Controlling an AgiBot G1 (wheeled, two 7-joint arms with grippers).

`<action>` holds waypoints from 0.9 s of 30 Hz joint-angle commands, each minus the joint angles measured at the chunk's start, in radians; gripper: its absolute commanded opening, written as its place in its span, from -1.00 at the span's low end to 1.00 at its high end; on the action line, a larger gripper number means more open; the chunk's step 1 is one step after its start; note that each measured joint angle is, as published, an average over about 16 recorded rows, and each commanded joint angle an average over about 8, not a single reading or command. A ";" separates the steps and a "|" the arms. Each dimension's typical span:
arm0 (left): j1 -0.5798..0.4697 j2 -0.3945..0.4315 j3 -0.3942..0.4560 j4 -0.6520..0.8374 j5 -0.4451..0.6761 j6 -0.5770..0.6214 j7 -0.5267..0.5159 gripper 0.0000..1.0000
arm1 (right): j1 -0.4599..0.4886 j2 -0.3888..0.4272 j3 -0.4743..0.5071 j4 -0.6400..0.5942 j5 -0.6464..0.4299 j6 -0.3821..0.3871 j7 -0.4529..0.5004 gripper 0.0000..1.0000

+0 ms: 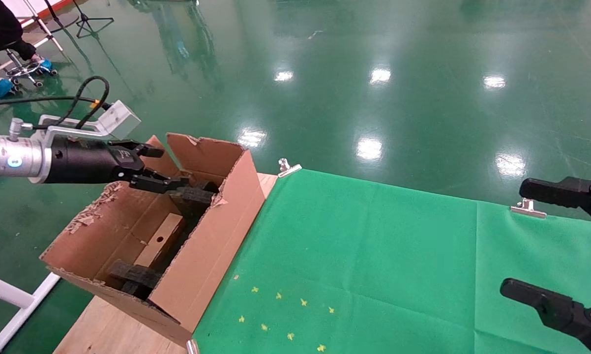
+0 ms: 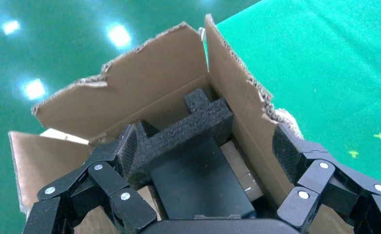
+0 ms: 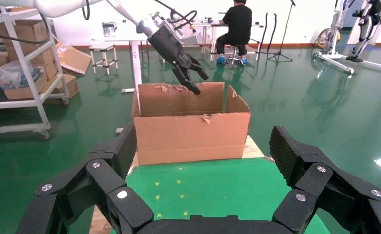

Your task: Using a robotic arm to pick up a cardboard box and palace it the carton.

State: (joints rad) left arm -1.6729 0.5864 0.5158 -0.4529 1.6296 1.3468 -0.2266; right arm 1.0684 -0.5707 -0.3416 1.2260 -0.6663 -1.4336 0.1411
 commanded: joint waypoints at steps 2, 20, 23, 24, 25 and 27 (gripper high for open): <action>-0.001 0.003 0.008 -0.014 0.010 -0.003 -0.002 1.00 | 0.000 0.000 0.000 0.000 0.000 0.000 0.000 1.00; 0.120 0.006 -0.046 -0.168 -0.174 0.027 0.007 1.00 | 0.000 0.000 0.000 0.000 0.000 0.000 0.000 1.00; 0.152 0.007 -0.058 -0.212 -0.222 0.035 0.010 1.00 | 0.000 0.000 0.000 0.000 0.000 0.000 0.000 1.00; 0.162 0.008 -0.062 -0.226 -0.238 0.038 0.010 1.00 | 0.000 0.000 0.000 0.000 0.000 0.000 0.000 1.00; 0.172 0.008 -0.066 -0.240 -0.253 0.041 0.011 1.00 | 0.000 0.000 0.000 0.000 0.000 0.000 0.000 1.00; 0.193 0.009 -0.074 -0.269 -0.284 0.046 0.012 1.00 | 0.000 0.000 0.000 0.000 0.000 0.000 0.000 1.00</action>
State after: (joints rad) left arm -1.4802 0.5952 0.4413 -0.7215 1.3452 1.3925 -0.2144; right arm 1.0683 -0.5706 -0.3416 1.2259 -0.6661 -1.4334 0.1411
